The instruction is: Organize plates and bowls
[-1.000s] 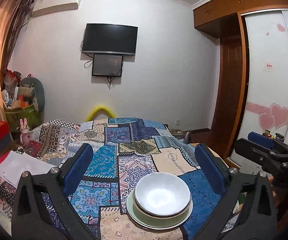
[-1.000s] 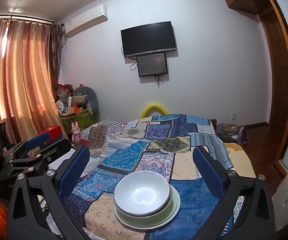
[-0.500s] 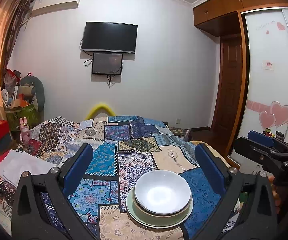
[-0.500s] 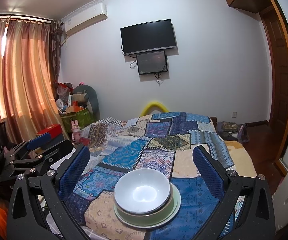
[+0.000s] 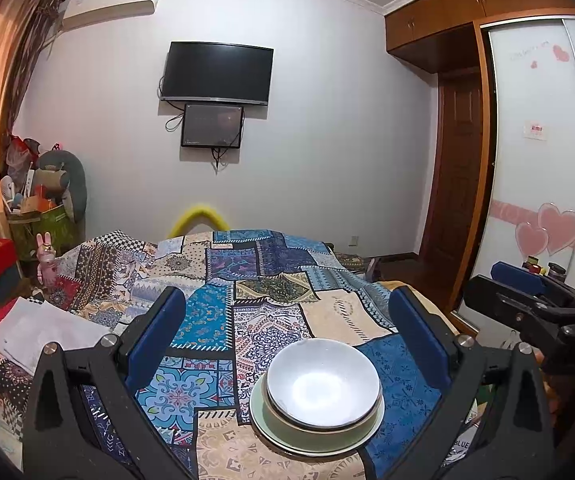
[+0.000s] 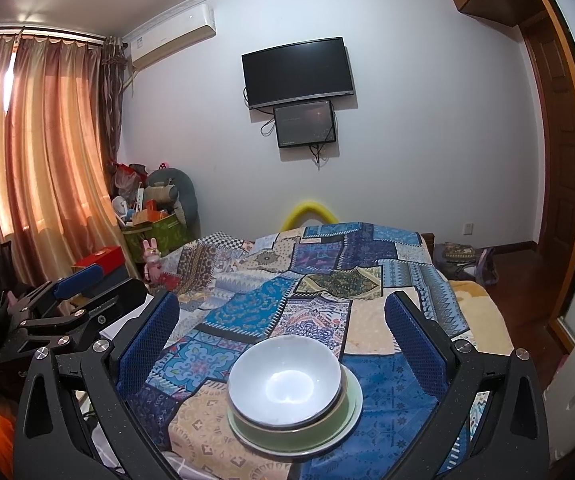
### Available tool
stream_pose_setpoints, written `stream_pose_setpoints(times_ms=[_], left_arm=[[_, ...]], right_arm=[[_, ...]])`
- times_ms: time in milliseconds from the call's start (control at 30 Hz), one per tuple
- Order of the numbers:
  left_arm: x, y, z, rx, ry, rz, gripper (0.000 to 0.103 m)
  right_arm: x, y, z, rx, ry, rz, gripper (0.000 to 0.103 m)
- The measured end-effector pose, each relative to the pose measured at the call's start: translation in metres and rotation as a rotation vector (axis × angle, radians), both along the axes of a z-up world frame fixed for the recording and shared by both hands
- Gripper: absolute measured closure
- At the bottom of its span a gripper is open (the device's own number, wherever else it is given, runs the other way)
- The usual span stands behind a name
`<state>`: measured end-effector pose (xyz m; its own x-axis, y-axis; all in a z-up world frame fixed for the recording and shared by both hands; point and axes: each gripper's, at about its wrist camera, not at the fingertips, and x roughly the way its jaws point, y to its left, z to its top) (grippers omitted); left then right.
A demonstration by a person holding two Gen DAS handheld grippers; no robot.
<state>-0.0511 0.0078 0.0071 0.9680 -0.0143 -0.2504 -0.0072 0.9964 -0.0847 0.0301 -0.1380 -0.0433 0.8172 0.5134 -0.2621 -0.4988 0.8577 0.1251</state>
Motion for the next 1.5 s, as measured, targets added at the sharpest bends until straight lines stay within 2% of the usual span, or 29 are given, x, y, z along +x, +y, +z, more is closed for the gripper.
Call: stream_pose_setpoints(times_ms=[700,967,1300,1500], left_arm=[[0.002,0.000,-0.003,-0.008,0.008,0.001,0.000],[0.004,-0.003,-0.003,-0.002,0.018,-0.042,0.000],[0.005,-0.005,-0.004,-0.003,0.023,-0.045,0.000],[0.002,-0.011,-0.005,0.022,0.008,-0.048,0.000]], right_arm=[[0.004,-0.002,-0.003,0.003,0.003,0.004,0.000],[0.005,-0.002,-0.004,-0.001,0.007,0.009,0.000],[0.008,-0.001,-0.006,-0.007,0.020,0.016,0.000],[0.008,-0.001,-0.007,-0.014,0.021,0.019,0.000]])
